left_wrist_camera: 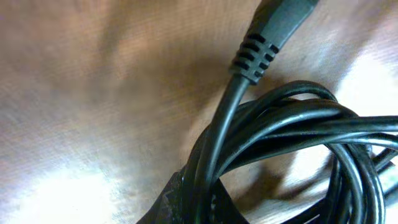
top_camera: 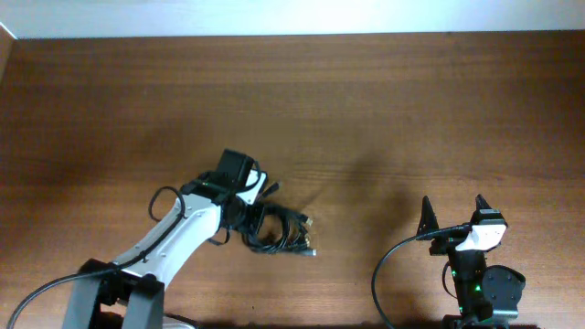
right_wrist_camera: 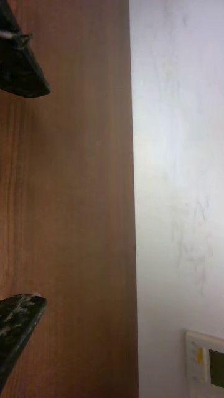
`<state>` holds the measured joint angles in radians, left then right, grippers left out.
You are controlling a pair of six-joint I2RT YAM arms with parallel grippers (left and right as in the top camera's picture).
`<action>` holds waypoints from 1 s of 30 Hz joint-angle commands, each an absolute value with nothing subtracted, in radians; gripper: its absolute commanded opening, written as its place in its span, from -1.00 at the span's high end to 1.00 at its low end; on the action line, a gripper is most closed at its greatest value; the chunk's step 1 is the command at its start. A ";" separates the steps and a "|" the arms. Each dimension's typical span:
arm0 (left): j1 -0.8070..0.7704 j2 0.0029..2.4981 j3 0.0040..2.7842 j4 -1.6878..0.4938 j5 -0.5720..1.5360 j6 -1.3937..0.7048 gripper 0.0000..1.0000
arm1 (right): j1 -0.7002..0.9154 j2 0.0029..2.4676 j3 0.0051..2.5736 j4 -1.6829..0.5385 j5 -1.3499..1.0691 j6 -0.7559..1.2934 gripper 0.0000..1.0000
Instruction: Untangle cables
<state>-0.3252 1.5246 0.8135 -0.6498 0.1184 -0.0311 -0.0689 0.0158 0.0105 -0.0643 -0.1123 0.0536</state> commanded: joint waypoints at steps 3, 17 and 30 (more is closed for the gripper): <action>-0.327 1.528 0.921 -0.613 0.174 -0.034 1.00 | -0.059 0.015 0.006 -0.072 -0.100 0.064 -0.98; -0.327 1.528 0.928 -0.287 0.053 -0.186 1.00 | -0.059 0.015 0.006 -0.072 -0.100 0.064 -0.98; -0.326 1.528 0.928 -0.345 0.000 -0.370 1.00 | -0.059 0.015 0.006 -0.071 -0.101 0.065 -0.98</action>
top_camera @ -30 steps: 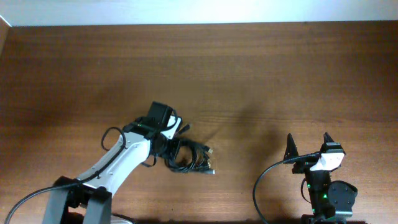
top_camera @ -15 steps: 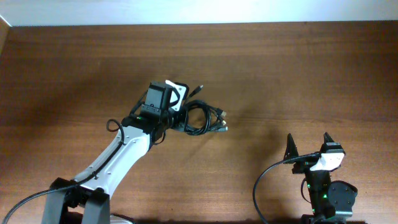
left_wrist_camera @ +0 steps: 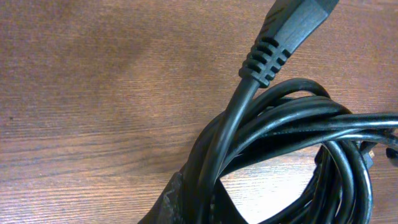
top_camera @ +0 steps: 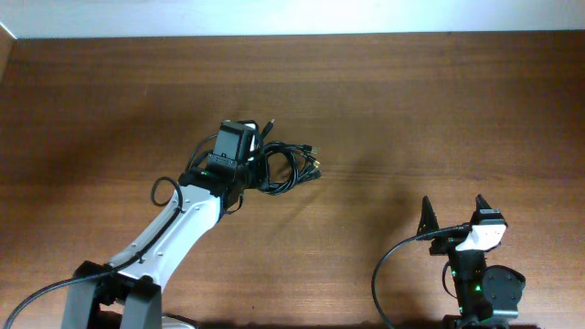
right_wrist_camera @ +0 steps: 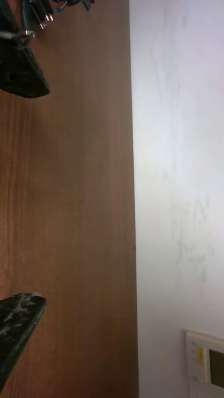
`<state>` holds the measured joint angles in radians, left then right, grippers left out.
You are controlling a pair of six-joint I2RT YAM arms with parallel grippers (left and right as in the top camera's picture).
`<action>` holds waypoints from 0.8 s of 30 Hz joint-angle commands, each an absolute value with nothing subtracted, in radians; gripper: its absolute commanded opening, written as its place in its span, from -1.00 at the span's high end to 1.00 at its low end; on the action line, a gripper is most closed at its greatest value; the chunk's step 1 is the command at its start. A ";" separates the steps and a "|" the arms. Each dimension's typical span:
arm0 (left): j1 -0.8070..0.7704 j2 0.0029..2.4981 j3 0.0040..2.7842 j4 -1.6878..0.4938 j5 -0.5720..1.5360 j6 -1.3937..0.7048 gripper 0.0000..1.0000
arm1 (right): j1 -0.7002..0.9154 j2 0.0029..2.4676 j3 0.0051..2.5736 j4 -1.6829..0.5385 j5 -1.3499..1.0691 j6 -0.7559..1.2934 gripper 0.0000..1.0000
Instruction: Untangle cables
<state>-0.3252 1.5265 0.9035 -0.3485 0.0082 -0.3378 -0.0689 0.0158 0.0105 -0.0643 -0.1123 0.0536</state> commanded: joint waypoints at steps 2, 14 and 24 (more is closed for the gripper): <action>-0.326 1.528 0.928 -0.345 0.013 -0.371 1.00 | -0.059 0.015 0.006 -0.071 -0.101 0.065 -0.98; -0.326 1.528 0.928 -0.299 0.355 -0.369 1.00 | -0.059 0.015 0.049 -0.061 -0.476 0.484 -0.98; -0.326 1.528 0.928 -0.284 0.466 -0.344 1.00 | -0.059 0.092 0.429 -0.423 -0.560 0.476 -0.98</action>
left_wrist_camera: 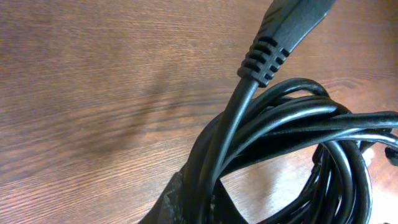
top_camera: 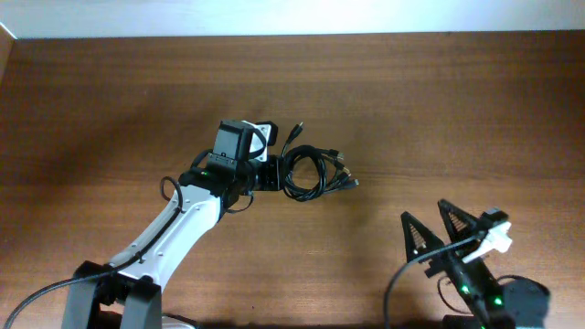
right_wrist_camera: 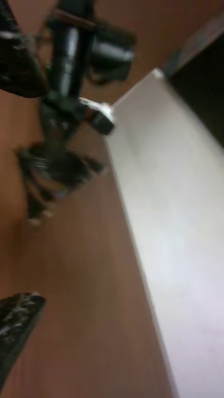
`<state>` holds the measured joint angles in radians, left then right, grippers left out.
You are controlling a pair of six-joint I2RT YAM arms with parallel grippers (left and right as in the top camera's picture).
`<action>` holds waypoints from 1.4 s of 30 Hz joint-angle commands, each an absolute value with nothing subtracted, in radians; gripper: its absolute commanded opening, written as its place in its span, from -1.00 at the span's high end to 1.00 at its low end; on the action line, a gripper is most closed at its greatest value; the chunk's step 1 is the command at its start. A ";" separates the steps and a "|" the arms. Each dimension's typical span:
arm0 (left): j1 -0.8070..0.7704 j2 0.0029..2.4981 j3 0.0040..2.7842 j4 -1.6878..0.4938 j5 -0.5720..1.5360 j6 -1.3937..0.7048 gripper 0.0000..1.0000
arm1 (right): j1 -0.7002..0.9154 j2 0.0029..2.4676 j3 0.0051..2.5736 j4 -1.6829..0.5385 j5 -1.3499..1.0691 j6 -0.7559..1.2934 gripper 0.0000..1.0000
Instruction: Untangle cables
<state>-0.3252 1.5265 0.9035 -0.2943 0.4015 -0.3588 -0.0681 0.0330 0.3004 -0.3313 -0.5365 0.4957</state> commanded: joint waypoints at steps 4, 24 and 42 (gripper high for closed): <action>-0.327 1.528 0.928 -0.269 0.577 -0.375 1.00 | -0.059 0.273 0.588 -0.619 -0.566 0.460 -0.97; -0.326 1.528 0.928 -0.256 0.579 -0.527 1.00 | -0.053 1.047 0.752 -0.752 -0.895 0.491 -0.97; -0.326 1.528 0.928 -0.259 0.482 -0.284 1.00 | 0.308 1.222 0.752 -0.272 -0.778 0.372 -0.97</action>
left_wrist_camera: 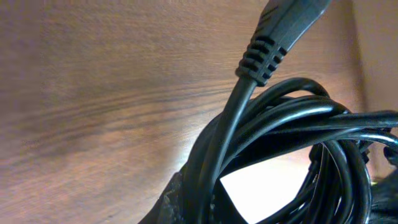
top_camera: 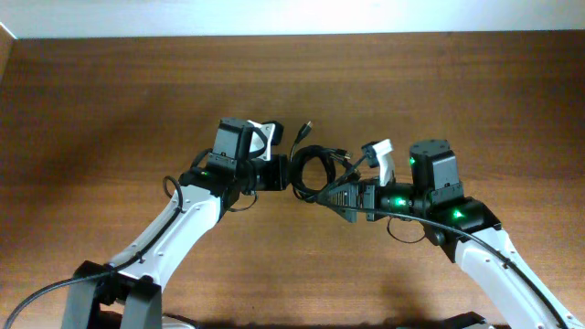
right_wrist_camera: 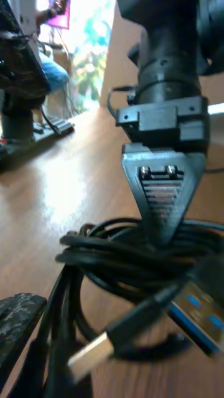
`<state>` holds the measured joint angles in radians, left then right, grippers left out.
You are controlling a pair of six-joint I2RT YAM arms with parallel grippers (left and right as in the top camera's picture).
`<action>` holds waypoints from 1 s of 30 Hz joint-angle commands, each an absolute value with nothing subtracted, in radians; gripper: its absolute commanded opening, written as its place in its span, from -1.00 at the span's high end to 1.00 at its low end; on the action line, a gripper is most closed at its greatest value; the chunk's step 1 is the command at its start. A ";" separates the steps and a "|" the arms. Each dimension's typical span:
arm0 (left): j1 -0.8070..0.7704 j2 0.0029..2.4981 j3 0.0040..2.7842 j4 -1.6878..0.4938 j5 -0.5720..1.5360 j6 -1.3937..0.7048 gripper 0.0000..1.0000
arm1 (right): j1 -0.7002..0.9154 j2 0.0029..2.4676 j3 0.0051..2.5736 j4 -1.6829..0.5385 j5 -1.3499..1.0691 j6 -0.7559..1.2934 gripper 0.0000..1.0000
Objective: Untangle cables
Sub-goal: 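Reach the right gripper in and grasp the bundle beside the left gripper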
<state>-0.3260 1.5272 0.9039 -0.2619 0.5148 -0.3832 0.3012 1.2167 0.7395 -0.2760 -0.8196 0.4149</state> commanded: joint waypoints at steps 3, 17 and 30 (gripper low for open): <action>-0.327 1.528 0.928 -0.261 0.482 -0.125 1.00 | 0.308 1.222 0.752 -0.257 -0.787 0.318 -0.98; -0.327 1.528 0.928 -0.247 0.580 -0.164 1.00 | 0.379 1.236 0.752 -0.183 -0.681 0.318 -0.97; -0.327 1.528 0.928 -0.236 0.751 -0.167 1.00 | 0.379 1.237 0.751 -0.186 -0.512 0.318 -0.98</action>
<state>-0.3260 1.5272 0.9039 -0.2447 0.6571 -0.1616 0.3740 1.2289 0.7395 -0.1928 -0.5674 0.3321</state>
